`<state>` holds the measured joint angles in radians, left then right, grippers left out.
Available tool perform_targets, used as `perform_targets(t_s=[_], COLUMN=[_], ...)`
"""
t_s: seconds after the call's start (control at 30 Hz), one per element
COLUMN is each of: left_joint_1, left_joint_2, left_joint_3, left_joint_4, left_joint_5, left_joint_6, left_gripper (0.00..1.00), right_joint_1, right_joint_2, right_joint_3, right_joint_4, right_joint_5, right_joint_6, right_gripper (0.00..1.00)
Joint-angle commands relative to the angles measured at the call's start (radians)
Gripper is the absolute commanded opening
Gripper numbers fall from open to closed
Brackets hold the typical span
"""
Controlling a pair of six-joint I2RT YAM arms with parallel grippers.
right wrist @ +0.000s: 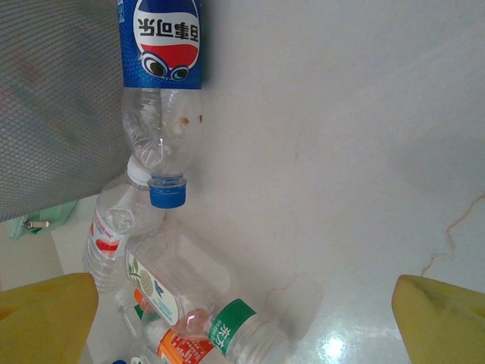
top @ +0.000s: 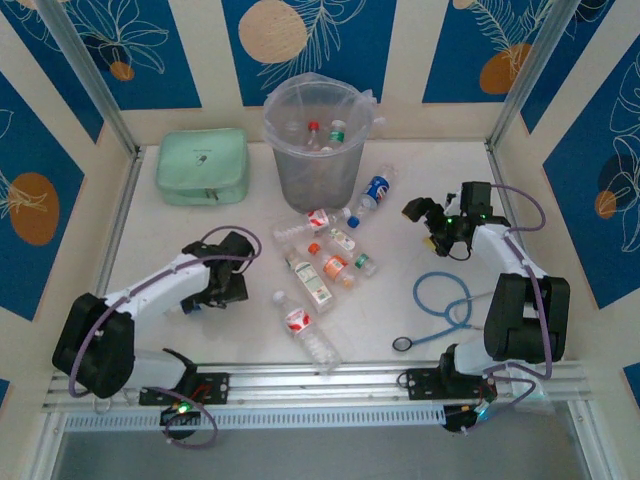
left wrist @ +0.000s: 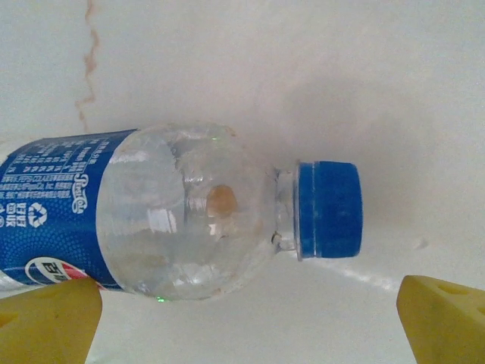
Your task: Put the plastic bottles in the bin
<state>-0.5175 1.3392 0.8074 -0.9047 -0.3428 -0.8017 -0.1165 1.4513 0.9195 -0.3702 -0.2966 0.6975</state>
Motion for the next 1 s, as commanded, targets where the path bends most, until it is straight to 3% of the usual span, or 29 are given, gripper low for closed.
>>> perform_targets(t_s=[0.0, 0.1, 0.2, 0.43, 0.7, 0.97], left_joint_1=[0.005, 0.005, 0.017, 0.039, 0.092, 0.142], left_joint_2=[-0.035, -0.132, -0.222, -0.34, -0.253, -0.258], left_joint_3=[0.033, 0.036, 0.027, -0.121, -0.103, -0.213], left_joint_4=[0.043, -0.02, -0.102, 0.095, 0.194, 0.286], left_joint_5=[-0.028, -0.099, -0.157, -0.129, -0.184, -0.183], left_joint_6=[0.014, -0.117, -0.357, -0.771, -0.868, -0.982], left_gripper=[0.99, 0.99, 0.99, 1.0, 1.0, 0.99], right_joint_1=[-0.011, -0.019, -0.02, -0.017, -0.036, -0.059], right_joint_2=[0.003, 0.002, 0.008, 0.023, -0.017, -0.051], right_joint_3=[-0.011, -0.007, -0.002, -0.004, 0.032, 0.016], right_joint_4=[-0.016, -0.02, -0.018, -0.015, -0.117, -0.145], right_joint_5=[-0.03, -0.031, -0.034, -0.056, -0.042, -0.063], right_joint_6=[-0.022, -0.026, -0.026, -0.027, -0.108, -0.113], right_gripper=[1.0, 1.0, 1.0, 0.99, 0.99, 0.99])
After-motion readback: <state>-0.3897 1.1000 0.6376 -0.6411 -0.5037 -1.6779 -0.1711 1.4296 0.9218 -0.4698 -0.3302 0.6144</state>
